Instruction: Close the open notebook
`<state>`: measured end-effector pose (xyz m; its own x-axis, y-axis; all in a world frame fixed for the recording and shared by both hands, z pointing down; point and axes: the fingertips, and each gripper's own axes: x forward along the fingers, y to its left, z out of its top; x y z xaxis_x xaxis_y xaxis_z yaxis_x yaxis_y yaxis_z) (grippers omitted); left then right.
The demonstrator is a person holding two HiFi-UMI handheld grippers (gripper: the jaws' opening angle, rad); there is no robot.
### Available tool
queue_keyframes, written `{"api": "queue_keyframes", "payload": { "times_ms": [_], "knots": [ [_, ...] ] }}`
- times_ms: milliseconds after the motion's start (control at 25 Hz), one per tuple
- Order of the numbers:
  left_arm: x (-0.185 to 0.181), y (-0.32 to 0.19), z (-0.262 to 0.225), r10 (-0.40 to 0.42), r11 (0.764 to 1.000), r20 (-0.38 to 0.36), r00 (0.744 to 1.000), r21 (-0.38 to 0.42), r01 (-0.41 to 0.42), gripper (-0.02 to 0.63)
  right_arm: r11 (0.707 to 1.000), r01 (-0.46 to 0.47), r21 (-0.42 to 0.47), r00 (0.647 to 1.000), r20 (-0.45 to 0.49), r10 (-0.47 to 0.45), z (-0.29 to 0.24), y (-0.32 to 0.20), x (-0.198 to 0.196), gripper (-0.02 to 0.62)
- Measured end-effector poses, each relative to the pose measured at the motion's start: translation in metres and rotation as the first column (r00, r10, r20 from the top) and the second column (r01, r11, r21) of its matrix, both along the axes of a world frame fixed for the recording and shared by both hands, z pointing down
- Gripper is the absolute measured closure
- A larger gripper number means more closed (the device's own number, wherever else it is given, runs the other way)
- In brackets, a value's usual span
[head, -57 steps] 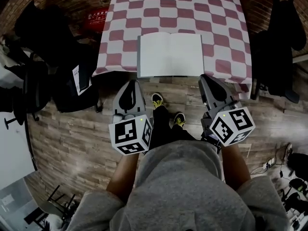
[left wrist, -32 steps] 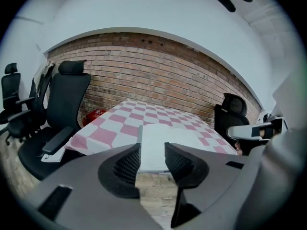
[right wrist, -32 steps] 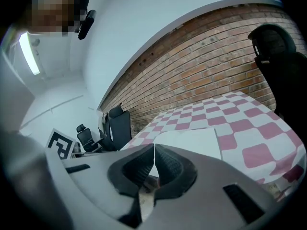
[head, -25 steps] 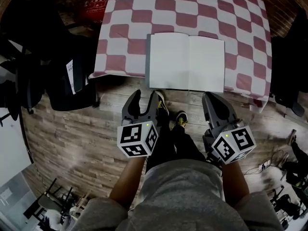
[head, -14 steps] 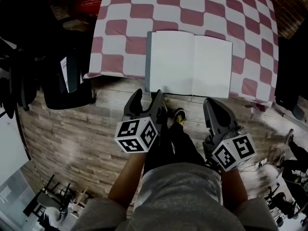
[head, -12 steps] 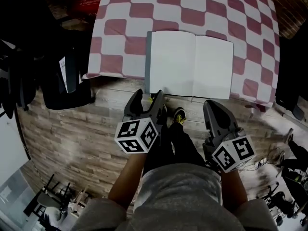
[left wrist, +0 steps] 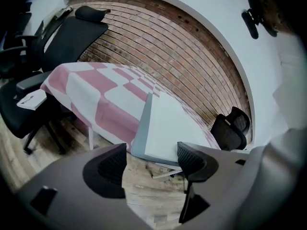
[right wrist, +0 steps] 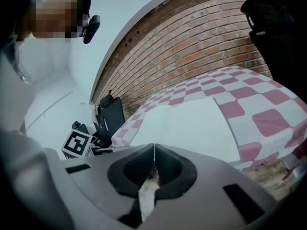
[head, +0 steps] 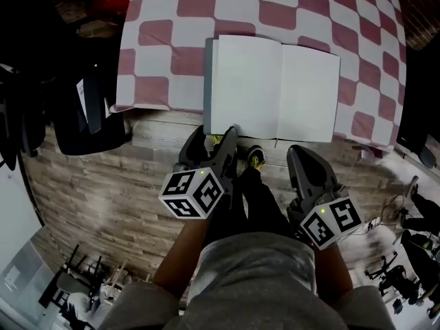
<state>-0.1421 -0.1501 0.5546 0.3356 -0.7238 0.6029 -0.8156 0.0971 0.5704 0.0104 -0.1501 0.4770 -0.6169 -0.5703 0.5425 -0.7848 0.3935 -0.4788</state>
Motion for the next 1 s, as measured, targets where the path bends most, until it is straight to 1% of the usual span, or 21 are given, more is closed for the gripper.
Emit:
{"api": "queue_keyframes", "payload": {
  "times_ms": [160, 400, 560, 600, 680, 760, 840, 920, 1000],
  "knots": [
    [0.0, -0.002, -0.01, -0.022, 0.999, -0.034, 0.999, 0.026, 0.023, 0.285, 1.0, -0.003, -0.011, 1.0, 0.002, 0.003, 0.005, 0.0, -0.001, 0.569],
    [0.001, -0.001, 0.001, -0.022, 1.0, -0.039, 0.999, -0.017, 0.021, 0.287, 1.0, -0.003, -0.014, 1.0, -0.003, 0.003, 0.007, 0.001, -0.002, 0.569],
    [-0.003, -0.005, 0.004, -0.025, 0.999, -0.032, 0.999, -0.022, 0.024, 0.293, 1.0, -0.005, -0.015, 1.0, -0.008, 0.005, 0.008, 0.001, 0.0, 0.569],
    [-0.004, -0.005, 0.004, -0.022, 1.0, -0.028, 0.999, -0.019, 0.021, 0.304, 1.0, -0.006, -0.015, 1.0, -0.01, 0.006, 0.008, 0.002, 0.001, 0.569],
    [-0.005, -0.006, 0.002, -0.018, 1.0, -0.024, 1.0, -0.01, 0.018, 0.345, 1.0, -0.01, -0.014, 1.0, -0.01, 0.01, 0.007, 0.002, 0.002, 0.569],
    [-0.007, -0.005, 0.0, -0.03, 1.0, -0.026, 0.999, -0.002, 0.03, 0.366, 1.0, -0.014, -0.012, 1.0, -0.007, 0.014, 0.006, 0.002, 0.004, 0.569],
    [-0.01, -0.004, -0.002, -0.047, 0.999, -0.025, 0.999, 0.006, 0.047, 0.409, 1.0, -0.017, -0.008, 1.0, -0.005, 0.017, 0.004, 0.002, 0.005, 0.569],
    [-0.011, -0.003, -0.005, -0.044, 0.999, -0.006, 0.999, 0.007, 0.044, 0.452, 1.0, -0.019, -0.002, 1.0, -0.002, 0.019, 0.002, 0.001, 0.007, 0.569],
    [-0.01, -0.004, -0.006, -0.036, 0.999, 0.012, 0.999, 0.004, 0.036, 0.469, 1.0, -0.023, 0.002, 1.0, 0.002, 0.023, 0.001, 0.0, 0.009, 0.569]
  ]
}}
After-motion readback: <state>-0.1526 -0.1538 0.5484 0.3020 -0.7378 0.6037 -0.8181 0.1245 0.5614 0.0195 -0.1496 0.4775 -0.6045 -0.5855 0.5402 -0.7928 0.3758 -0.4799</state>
